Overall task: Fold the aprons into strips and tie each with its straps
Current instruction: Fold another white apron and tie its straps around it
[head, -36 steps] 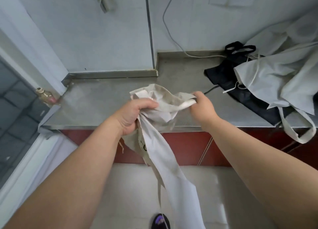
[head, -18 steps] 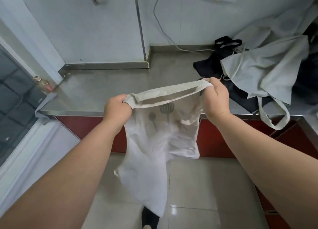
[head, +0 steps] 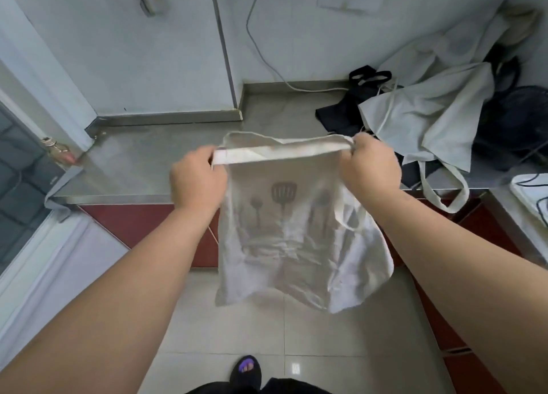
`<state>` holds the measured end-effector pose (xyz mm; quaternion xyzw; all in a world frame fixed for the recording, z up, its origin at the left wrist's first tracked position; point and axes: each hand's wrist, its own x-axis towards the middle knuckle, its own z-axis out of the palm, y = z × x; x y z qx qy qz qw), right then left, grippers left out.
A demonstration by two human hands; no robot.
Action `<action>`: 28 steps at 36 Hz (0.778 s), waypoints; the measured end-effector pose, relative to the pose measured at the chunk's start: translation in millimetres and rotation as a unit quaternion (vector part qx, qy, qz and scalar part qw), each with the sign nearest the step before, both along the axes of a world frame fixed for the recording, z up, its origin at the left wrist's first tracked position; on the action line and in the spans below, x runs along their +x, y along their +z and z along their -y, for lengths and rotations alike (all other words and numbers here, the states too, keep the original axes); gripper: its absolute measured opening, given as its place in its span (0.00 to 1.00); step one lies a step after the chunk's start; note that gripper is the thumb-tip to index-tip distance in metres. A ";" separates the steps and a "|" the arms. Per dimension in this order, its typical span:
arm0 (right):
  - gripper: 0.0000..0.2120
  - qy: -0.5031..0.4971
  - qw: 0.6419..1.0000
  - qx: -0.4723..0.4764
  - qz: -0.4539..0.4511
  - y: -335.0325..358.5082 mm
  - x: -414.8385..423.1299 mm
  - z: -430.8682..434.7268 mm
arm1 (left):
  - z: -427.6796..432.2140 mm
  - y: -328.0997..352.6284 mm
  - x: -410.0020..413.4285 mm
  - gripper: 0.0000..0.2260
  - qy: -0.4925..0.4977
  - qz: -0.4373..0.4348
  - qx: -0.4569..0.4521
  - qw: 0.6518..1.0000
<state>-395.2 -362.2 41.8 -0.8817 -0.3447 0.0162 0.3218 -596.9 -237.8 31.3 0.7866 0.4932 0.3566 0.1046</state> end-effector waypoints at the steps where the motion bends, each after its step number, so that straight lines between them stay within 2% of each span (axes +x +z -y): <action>1: 0.07 -0.009 0.996 0.083 0.019 4.0 -4.3 1.5 | 2.4 2.8 0.0 0.14 -0.006 0.080 0.057 0.995; 2: 0.05 -0.007 0.992 0.119 0.029 4.6 -5.5 2.0 | 3.2 2.6 0.0 0.14 -0.011 0.111 0.064 0.992; 3: 0.05 0.003 0.995 0.097 0.025 2.2 -4.8 1.6 | 0.3 -2.1 -0.3 0.13 -0.018 0.090 0.031 0.995; 4: 0.05 0.015 0.999 0.031 0.009 -3.0 -3.9 1.0 | -4.5 -10.5 -0.9 0.11 -0.023 0.018 -0.038 0.999; 6: 0.08 0.025 0.995 -0.094 -0.035 -15.6 -1.3 0.5 | -8.4 -23.3 -2.6 0.05 -0.023 -0.144 -0.166 0.975; 7: 0.10 0.024 0.993 -0.107 -0.046 -18.4 -2.2 0.2 | -9.7 -27.1 -3.6 0.05 -0.014 -0.174 -0.179 0.968; 11: 0.12 0.031 0.994 -0.086 -0.066 -17.5 -5.7 -4.6 | -9.6 -18.4 -2.6 0.11 0.036 -0.083 -0.134 0.987; 14: 0.11 0.033 0.986 -0.132 -0.100 -11.3 -6.0 -7.1 | -14.7 -16.3 -0.3 0.08 0.032 -0.175 -0.159 0.971; 17: 0.13 0.029 0.984 -0.127 -0.121 -8.2 -5.2 -10.4 | -16.2 -13.1 2.1 0.05 0.037 -0.194 -0.179 0.964; 20: 0.13 0.017 0.984 -0.049 -0.168 -2.6 -4.7 -14.0 | -17.0 -12.1 4.6 0.06 0.021 -0.130 -0.180 0.975; 22: 0.14 0.011 0.972 0.007 -0.234 0.5 -2.7 -16.3 | -15.1 -10.6 8.5 0.12 -0.009 0.016 -0.236 0.972; 24: 0.12 0.003 0.959 0.050 -0.278 3.1 -2.0 -16.9 | -6.9 -3.7 13.6 0.15 -0.043 0.179 -0.324 0.928; 25: 0.11 0.005 0.959 0.072 -0.276 2.9 -1.5 -17.0 | -3.5 -0.6 15.2 0.15 -0.059 0.230 -0.353 0.905; 26: 0.11 0.010 0.960 0.090 -0.265 4.5 -0.3 -16.7 | -1.8 2.0 16.9 0.13 -0.080 0.255 -0.371 0.889; 28: 0.12 0.025 0.959 0.091 -0.268 7.6 -0.5 -15.8 | -0.1 4.2 17.9 0.10 -0.126 0.247 -0.382 0.881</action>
